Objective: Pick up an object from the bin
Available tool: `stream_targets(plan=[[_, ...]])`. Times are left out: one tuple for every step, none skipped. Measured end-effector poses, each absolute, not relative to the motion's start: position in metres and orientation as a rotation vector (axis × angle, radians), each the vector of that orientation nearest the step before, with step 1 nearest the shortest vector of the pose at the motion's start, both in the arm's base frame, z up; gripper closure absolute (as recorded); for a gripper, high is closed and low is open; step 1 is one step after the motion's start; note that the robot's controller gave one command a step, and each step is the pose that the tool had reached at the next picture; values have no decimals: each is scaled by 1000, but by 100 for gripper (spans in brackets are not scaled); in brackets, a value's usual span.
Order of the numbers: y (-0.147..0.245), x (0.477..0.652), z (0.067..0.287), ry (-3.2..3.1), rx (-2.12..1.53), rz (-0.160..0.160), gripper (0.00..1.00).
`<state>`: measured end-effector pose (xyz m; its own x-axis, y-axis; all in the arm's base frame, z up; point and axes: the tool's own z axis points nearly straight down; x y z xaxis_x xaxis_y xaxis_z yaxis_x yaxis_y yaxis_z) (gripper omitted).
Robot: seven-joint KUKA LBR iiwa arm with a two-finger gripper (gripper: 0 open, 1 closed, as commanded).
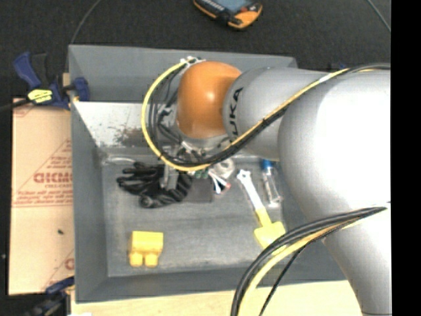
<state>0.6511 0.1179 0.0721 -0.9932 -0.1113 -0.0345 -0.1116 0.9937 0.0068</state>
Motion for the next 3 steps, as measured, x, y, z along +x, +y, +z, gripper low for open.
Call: stream_targets(plan=[[105,646,81,3101,-165,13,100],[97,642,72,3103,-129,19,100],[96,655,72,3095,-152,16,100]])
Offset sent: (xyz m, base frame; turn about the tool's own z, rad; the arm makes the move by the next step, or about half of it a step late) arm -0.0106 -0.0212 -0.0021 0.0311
